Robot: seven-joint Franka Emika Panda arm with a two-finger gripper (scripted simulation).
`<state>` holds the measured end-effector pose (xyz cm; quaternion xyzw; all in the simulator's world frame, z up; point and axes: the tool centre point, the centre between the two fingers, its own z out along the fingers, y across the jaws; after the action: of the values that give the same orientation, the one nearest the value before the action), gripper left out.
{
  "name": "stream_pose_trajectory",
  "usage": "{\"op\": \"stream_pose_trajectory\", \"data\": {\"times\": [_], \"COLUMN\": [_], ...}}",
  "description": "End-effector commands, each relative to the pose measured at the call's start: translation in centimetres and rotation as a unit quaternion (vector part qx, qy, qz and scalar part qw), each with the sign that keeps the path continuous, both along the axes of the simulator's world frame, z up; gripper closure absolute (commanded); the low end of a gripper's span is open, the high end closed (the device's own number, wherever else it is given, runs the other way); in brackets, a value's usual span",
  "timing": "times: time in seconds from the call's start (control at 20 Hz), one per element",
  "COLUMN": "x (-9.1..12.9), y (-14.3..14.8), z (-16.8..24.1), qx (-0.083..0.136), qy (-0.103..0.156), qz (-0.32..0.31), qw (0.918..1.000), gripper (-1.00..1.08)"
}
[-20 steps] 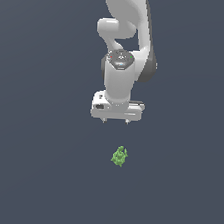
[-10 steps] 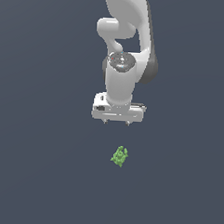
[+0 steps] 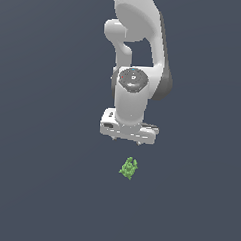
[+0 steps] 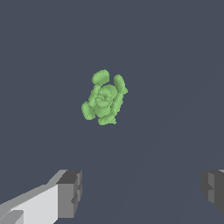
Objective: Pick up the object and move it to a goal position.
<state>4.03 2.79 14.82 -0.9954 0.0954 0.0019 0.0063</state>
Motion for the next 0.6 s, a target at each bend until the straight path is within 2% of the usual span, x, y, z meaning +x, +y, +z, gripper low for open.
{"op": "stream_pose_trajectory", "data": {"times": [0.0, 0.3, 0.55], "x": [1.2, 4.1, 5.7], "y": [0.2, 0.9, 1.4], "z": [-0.7, -2.5, -3.8], "qx": [-0.001, -0.003, -0.005], "qy": [0.000, 0.001, 0.000], "qz": [-0.027, -0.099, -0.142], "qw": [0.9996, 0.9951, 0.9898], "gripper": [-0.92, -0.92, -0.92]}}
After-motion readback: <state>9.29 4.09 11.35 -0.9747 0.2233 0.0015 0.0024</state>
